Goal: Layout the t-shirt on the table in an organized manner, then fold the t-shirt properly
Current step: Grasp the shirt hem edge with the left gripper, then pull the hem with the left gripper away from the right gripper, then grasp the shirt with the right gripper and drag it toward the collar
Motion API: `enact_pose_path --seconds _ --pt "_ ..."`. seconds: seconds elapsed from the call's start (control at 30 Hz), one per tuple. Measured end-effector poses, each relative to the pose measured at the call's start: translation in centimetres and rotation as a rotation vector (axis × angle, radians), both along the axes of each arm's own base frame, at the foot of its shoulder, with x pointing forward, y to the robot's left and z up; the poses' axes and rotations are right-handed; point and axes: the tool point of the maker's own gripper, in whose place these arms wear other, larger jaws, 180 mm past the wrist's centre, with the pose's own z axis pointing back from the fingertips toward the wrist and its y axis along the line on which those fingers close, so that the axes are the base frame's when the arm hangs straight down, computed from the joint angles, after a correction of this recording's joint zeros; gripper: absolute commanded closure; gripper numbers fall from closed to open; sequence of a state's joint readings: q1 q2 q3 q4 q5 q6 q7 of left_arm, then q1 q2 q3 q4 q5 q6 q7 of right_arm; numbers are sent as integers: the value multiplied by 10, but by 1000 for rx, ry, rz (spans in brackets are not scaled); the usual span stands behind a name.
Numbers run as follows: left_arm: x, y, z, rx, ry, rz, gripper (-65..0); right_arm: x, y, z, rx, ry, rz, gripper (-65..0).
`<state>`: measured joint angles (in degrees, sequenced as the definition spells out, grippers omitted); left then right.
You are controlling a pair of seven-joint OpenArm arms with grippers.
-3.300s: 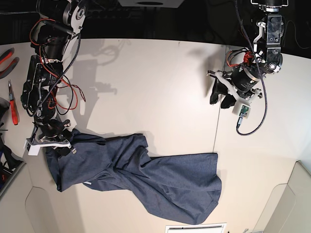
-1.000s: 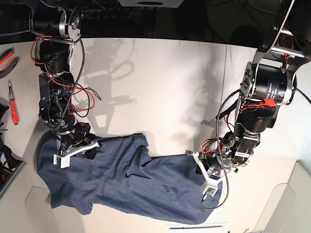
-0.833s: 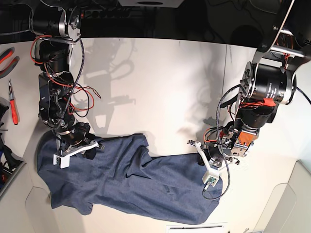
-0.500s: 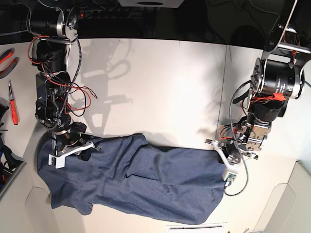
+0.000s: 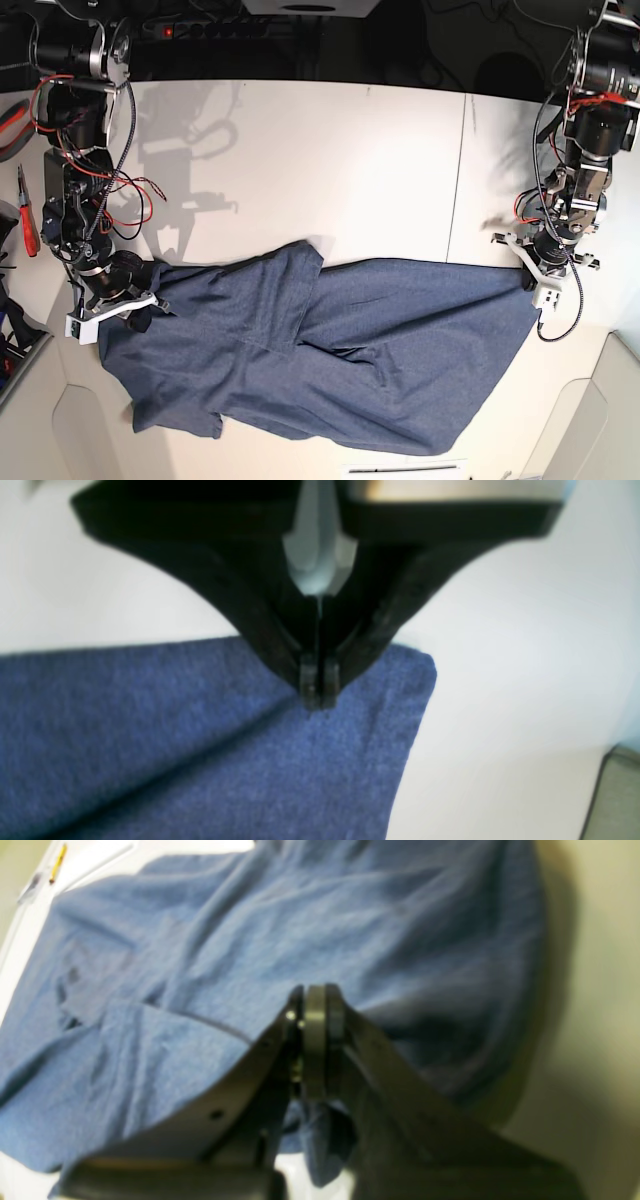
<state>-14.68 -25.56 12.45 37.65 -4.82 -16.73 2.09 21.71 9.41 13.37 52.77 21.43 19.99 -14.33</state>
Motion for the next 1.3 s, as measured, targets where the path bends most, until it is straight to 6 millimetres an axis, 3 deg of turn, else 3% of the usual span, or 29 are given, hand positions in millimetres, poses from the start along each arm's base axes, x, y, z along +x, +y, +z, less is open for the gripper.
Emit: enact_pose_path --seconds 0.23,0.33,0.53,0.63,0.7,0.73,0.77,0.83,0.9,1.0,1.17,1.23,1.3 --pt "-53 -24 -4 19 14 -56 0 -3 -6 -5 -75 26 25 0" --pt "-75 -27 -2 0 8 -39 0 -4 -21 -4 -117 29 21 0" --pt "-105 -6 9 -21 20 54 0 -5 -68 9 -205 12 -12 0" --pt "-103 6 18 -58 11 118 0 -1 -79 17 -224 -2 -22 0" --pt "-101 9 24 -70 -1 136 0 3 -76 24 -196 -25 -21 -185" --pt "-100 9 26 -74 -2 139 0 5 -67 27 -174 -44 16 -279" --pt "-99 8 28 -72 -2 137 -50 7 -55 32 -145 -71 65 -331" --pt "-96 5 30 -73 -8 134 -163 7 -35 35 -93 -100 132 -336" --pt "-94 -1 32 -87 -18 134 -231 7 -19 31 -59 -89 144 -336" --pt "-91 -7 31 -105 -27 136 -235 5 23 20 -25 -61 219 -336" --pt "-89 -22 29 -144 -42 143 -235 -10 121 -3 -122 0 495 -336" --pt "-88 -28 28 -159 -45 145 -234 -15 143 -8 -189 12 576 -336" --pt "-87 -35 29 -178 -45 130 -235 -12 151 -8 -266 12 618 -336"
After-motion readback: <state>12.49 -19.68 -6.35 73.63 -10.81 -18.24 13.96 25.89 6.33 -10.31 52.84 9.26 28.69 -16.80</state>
